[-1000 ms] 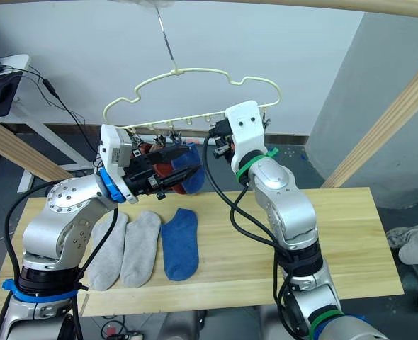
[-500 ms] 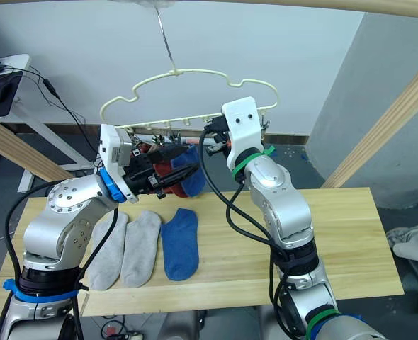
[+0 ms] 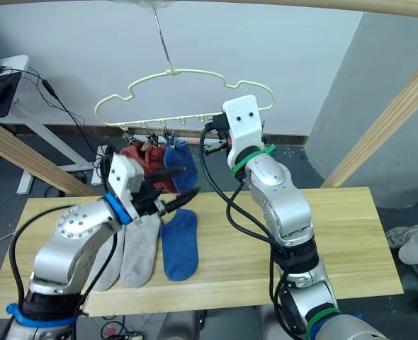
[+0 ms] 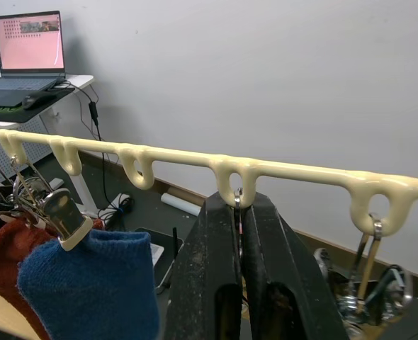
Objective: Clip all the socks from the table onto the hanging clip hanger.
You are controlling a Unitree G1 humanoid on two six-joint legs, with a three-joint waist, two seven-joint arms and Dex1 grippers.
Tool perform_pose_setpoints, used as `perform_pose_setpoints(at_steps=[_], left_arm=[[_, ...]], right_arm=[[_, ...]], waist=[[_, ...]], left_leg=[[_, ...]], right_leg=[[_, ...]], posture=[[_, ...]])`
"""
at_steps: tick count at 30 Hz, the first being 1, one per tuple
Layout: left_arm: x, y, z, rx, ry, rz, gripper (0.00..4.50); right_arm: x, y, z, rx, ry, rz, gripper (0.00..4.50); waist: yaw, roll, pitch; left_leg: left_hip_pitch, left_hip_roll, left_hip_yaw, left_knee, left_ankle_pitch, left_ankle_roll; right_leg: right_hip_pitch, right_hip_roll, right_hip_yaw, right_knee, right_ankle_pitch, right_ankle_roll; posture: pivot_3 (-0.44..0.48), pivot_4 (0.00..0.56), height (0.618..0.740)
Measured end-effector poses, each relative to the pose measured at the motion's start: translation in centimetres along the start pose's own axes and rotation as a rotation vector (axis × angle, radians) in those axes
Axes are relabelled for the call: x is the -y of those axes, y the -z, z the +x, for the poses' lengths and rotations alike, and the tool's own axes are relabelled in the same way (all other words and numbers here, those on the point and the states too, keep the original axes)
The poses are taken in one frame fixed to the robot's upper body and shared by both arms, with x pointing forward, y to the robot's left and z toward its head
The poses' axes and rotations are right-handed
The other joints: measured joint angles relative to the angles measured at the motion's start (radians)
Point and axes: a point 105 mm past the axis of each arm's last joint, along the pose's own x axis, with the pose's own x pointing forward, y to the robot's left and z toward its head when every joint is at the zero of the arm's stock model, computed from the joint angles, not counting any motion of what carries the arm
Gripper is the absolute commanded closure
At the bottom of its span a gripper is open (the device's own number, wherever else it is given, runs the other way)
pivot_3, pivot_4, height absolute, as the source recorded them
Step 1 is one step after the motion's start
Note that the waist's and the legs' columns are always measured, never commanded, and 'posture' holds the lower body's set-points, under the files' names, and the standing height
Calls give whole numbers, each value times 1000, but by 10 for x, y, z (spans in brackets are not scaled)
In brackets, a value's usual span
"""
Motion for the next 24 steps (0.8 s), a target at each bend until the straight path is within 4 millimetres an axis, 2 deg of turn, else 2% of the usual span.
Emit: perform_pose_setpoints(at_steps=[1, 4, 9, 15, 18, 24], left_arm=[[-1, 15, -3, -45, -27, -10, 13], [4, 45, -8, -133, -56, -36, 13], [4, 98, -4, -265, -136, -154, 13], [-5, 123, 2, -339, -182, -206, 13], [-6, 126, 5, -346, -183, -206, 594], [-5, 128, 4, -343, -164, -199, 2296]], right_arm=[[2, 0, 0, 1, 5, 2, 4500], [3, 0, 0, -1, 9, 4, 4500], [3, 0, 1, -3, 7, 4, 4500], [5, -3, 2, 1, 10, -1, 4500], [6, -3, 2, 2, 12, -2, 4500], [6, -4, 2, 2, 13, -2, 4500]], waist=[[1, 0, 0], [1, 0, 0], [3, 0, 0], [-2, 0, 0], [-5, 0, 0], [-12, 0, 0]], left_leg=[[0, 0, 0, 0, 0, 0], [0, 0, 0, 0, 0, 0], [0, -1, 0, 3, 1, 1], [0, -1, 0, 10, 0, 1], [0, -1, -1, 12, 0, 1], [1, -1, 0, 12, 1, 1]], right_leg=[[0, 0, 0, 0, 0, 0], [0, 0, 0, 1, 0, 0], [0, 0, 0, 4, 0, 0], [0, 1, 0, 11, 0, 0], [0, 1, 0, 12, 0, 0], [0, 1, 0, 13, 0, -1]], posture=[[-24, 302, 735], [-28, 306, 735], [-44, 308, 735], [-55, 309, 735], [-58, 310, 735], [-61, 310, 735]])
